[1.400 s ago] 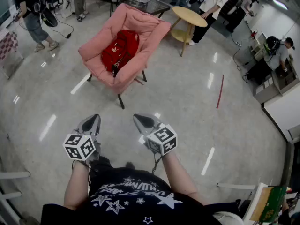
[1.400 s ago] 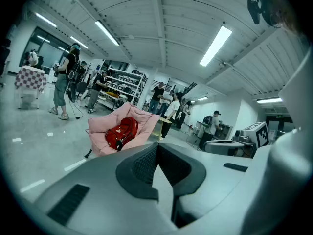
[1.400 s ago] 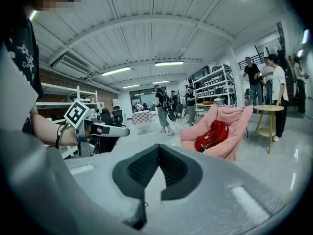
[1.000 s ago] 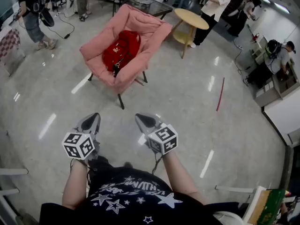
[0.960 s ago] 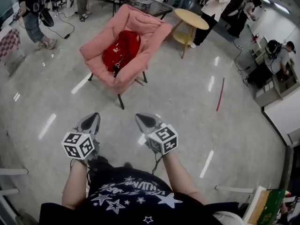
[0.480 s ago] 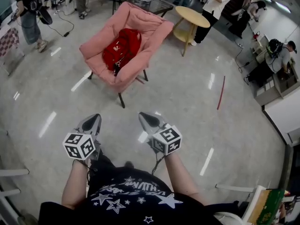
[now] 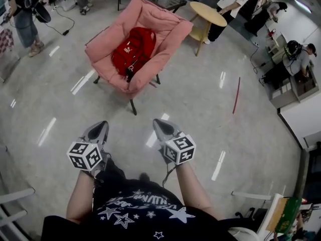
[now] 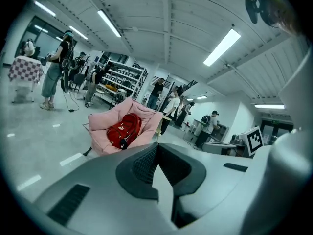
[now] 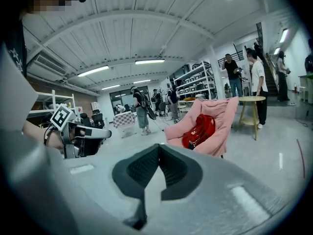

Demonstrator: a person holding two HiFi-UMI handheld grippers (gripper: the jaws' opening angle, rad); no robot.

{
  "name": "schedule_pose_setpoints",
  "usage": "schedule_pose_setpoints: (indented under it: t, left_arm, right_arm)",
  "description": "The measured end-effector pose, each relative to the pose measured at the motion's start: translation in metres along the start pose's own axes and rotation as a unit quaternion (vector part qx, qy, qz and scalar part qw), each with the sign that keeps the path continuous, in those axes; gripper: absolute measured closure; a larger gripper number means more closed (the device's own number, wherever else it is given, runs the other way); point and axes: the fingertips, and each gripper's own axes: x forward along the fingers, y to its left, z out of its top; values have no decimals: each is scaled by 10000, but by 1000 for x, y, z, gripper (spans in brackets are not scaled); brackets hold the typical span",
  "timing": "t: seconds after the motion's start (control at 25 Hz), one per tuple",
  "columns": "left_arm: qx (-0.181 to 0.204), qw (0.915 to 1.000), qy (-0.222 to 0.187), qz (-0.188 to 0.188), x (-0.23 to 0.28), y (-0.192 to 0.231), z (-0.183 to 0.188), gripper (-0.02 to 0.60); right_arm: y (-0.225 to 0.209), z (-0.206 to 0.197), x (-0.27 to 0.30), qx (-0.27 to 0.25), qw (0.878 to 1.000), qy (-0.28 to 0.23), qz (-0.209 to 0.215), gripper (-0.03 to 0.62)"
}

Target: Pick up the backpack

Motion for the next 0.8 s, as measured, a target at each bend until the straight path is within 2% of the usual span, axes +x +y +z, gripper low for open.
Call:
schedule_pose_setpoints:
  t: [0.08, 0.24, 0.48, 0.56, 0.68, 0.8]
  left_arm:
    - [-105, 9999, 53, -119, 5, 26, 12, 572]
    - [-9, 9997, 154, -207, 12, 74, 40, 572]
    - [-293, 9988, 237, -312, 8, 132, 59, 572]
    - [-227, 9989, 249, -326, 10, 146, 63, 572]
    - [80, 9993, 237, -275, 12, 164, 70, 572]
    - [45, 9994, 250, -232, 20, 181, 72, 572]
  right_arm:
    - [4, 8, 27, 67, 9999, 34, -139, 594]
    - [18, 29, 79, 71, 9994, 86, -342, 594]
    - [43, 50, 120, 171, 9984, 29, -532, 594]
    - [40, 47, 128, 179, 9972, 69, -719, 594]
    - [34, 38, 138, 154, 9954, 196, -928, 594]
    - [30, 33, 149, 116, 9948, 294, -967, 594]
